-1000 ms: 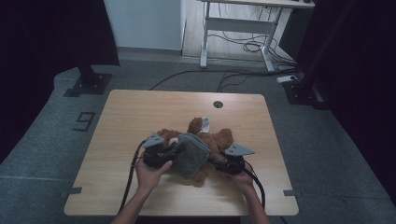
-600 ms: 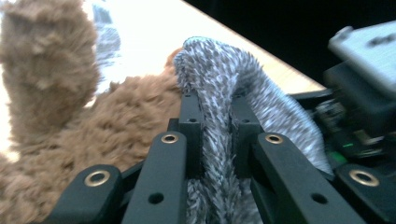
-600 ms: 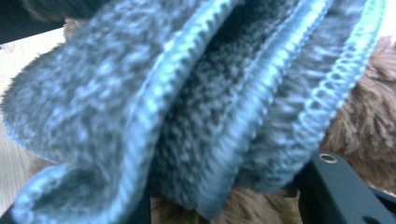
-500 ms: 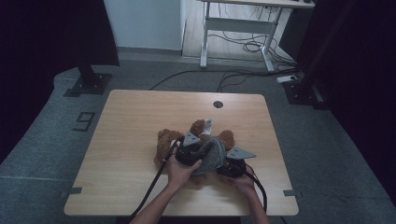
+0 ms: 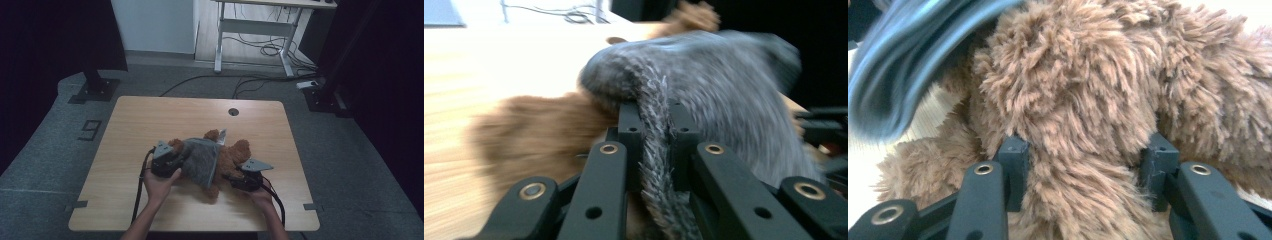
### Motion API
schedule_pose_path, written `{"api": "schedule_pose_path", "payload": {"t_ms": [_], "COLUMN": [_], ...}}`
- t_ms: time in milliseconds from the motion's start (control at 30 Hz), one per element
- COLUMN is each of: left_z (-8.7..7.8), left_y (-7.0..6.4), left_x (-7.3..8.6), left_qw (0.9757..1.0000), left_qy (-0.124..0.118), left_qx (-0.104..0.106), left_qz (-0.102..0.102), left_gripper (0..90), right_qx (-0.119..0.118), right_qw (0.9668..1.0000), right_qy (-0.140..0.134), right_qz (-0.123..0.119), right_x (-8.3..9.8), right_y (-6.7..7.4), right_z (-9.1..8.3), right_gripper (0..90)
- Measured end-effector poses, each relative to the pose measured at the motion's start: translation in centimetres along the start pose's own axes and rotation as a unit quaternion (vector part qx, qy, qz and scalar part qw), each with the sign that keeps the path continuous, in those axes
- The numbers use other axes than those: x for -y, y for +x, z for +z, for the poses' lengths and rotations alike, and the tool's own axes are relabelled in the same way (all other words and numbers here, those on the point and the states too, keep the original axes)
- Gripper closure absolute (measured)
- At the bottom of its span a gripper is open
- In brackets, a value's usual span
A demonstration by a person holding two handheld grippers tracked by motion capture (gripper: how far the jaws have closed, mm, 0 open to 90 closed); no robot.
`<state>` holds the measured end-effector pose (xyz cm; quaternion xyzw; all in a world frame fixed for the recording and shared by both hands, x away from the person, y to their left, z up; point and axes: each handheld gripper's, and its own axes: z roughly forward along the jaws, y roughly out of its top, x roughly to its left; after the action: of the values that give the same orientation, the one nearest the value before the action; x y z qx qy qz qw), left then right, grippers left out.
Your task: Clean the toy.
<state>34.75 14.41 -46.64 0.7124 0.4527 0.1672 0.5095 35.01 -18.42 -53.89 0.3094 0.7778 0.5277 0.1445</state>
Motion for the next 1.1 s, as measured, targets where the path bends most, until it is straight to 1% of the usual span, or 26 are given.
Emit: {"api": "schedule_pose_path", "payload": {"t_ms": [33,67,133,167,200,233,333,367,433,467,500,600,667,700,767,800,867,933,1000,1033,1067,1100], "left_z": [-0.2,-0.5,-1.0,-1.1,-1.2,-1.3,-1.4,-1.2,-0.7,-0.4,-0.3,0.0,-0.1,-0.4,-1.1,-1.6,-2.3,-3.1,-3.5,-3.6,-3.6,-3.5], "left_y": [0.5,1.1,2.3,2.7,3.5,4.0,5.4,5.9,6.4,6.6,6.6,6.1,6.1,6.0,5.9,5.8,5.4,4.7,3.8,3.2,2.8,1.9], "left_x": [0.0,0.1,0.6,0.9,1.4,1.8,3.4,4.1,5.0,5.4,5.6,5.5,5.0,4.7,4.0,3.6,2.8,1.8,0.8,0.3,0.0,-0.6], "left_qw": [1.0000,0.9999,0.9992,0.9989,0.9984,0.9980,0.9956,0.9944,0.9922,0.9914,0.9915,0.9919,0.9926,0.9932,0.9954,0.9963,0.9976,0.9988,0.9996,0.9998,0.9998,0.9999], "left_qy": [0.001,0.004,0.013,0.019,0.027,0.033,0.059,0.072,0.093,0.102,0.101,0.101,0.095,0.089,0.066,0.054,0.037,0.020,0.009,0.003,-0.001,-0.003], "left_qx": [-0.003,-0.010,-0.036,-0.041,-0.047,-0.049,-0.066,-0.068,-0.071,-0.065,-0.059,-0.059,-0.059,-0.057,-0.047,-0.043,-0.037,-0.023,-0.009,0.002,0.009,0.016], "left_qz": [-0.005,-0.008,-0.009,-0.010,-0.017,-0.022,-0.030,-0.037,-0.043,-0.051,-0.056,-0.049,-0.047,-0.048,-0.052,-0.051,-0.045,-0.038,-0.027,-0.021,-0.016,-0.005], "left_gripper": [80.1,80.1,80.2,80.3,80.3,80.3,80.4,80.4,80.3,80.3,80.3,80.4,80.5,80.6,80.6,80.6,80.7,80.8,80.9,80.9,80.9,81.0], "right_qx": [0.000,0.000,-0.001,-0.001,-0.002,-0.003,-0.003,-0.003,-0.003,-0.004,-0.003,-0.004,-0.005,-0.005,-0.005,-0.005,-0.005,-0.005,-0.005,-0.005,-0.005,-0.005], "right_qw": [1.0000,1.0000,1.0000,1.0000,1.0000,1.0000,1.0000,1.0000,1.0000,0.9999,0.9999,0.9999,0.9999,0.9998,0.9997,0.9997,0.9997,0.9997,0.9998,0.9998,0.9998,0.9998], "right_qy": [0.000,0.000,0.000,-0.001,0.000,-0.002,-0.002,-0.003,-0.003,-0.003,-0.003,-0.004,-0.005,-0.006,-0.006,-0.007,-0.007,-0.006,-0.007,-0.007,-0.007,-0.006], "right_qz": [-0.002,-0.003,-0.002,0.001,0.002,0.004,0.006,0.007,0.009,0.009,0.010,0.012,0.016,0.019,0.021,0.023,0.023,0.022,0.020,0.020,0.020,0.020], "right_x": [0.0,0.0,0.0,0.0,0.0,0.0,0.0,0.1,0.1,0.1,0.1,0.1,0.2,0.2,0.2,0.2,0.2,0.2,0.2,0.2,0.2,0.2], "right_y": [0.0,0.0,0.0,-0.1,-0.1,-0.2,-0.2,-0.2,-0.2,-0.2,-0.2,-0.2,-0.4,-0.4,-0.5,-0.5,-0.5,-0.5,-0.4,-0.4,-0.4,-0.4], "right_z": [0.0,0.0,0.0,0.0,0.0,0.0,0.0,0.0,0.0,0.0,0.0,0.0,0.0,0.0,0.0,0.0,0.0,0.0,0.0,0.0,0.0,0.0], "right_gripper": [51.6,51.6,51.6,51.6,51.6,51.6,51.6,51.6,51.6,51.6,51.5,51.6,51.5,51.6,51.5,51.5,51.4,51.4,51.3,51.3,51.3,51.3]}}
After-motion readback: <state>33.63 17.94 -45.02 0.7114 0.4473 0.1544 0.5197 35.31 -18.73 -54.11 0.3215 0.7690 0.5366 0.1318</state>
